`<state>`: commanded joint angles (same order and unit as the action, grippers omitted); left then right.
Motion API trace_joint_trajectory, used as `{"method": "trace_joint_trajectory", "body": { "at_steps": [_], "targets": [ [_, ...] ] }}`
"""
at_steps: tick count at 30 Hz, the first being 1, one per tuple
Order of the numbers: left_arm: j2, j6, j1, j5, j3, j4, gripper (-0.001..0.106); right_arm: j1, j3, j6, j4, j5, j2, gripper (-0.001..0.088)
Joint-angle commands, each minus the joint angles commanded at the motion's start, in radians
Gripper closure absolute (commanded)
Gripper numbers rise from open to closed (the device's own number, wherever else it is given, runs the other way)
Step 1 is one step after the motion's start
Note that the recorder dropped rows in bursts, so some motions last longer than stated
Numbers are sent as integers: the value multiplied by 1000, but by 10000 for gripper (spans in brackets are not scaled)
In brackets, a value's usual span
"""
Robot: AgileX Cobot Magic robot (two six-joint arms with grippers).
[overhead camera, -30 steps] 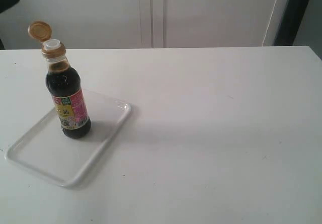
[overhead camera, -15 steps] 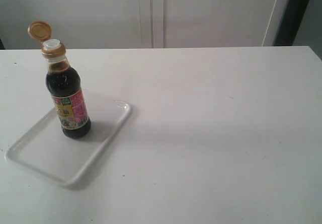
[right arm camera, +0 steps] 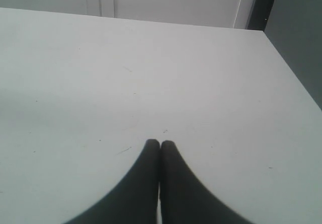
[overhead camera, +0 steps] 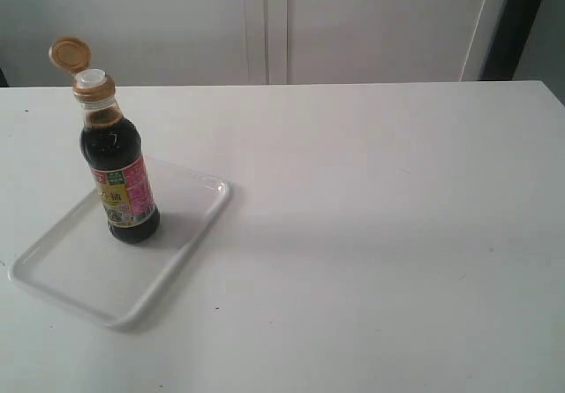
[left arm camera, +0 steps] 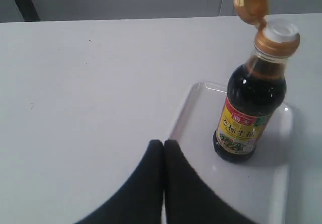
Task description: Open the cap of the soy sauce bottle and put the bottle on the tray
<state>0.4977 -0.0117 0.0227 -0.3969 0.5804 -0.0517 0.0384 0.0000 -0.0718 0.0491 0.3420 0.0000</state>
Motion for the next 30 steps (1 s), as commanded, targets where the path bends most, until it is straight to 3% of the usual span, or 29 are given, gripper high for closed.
{"method": "trace_joint_trajectory", "body": {
  "at_steps": [6,13,23,30],
  "targets": [
    [-162,12,0,-82,-113,0,1053,0,0,0,0,0,0,868],
    [-266,12,0,-97,-257,7,1053,0,0,0,0,0,0,868],
    [-338,12,0,-88,-337,7,1053,0,0,0,0,0,0,868],
    [-474,12,13,-39,-405,28,1053,0,0,0,0,0,0,868]
  ]
}}
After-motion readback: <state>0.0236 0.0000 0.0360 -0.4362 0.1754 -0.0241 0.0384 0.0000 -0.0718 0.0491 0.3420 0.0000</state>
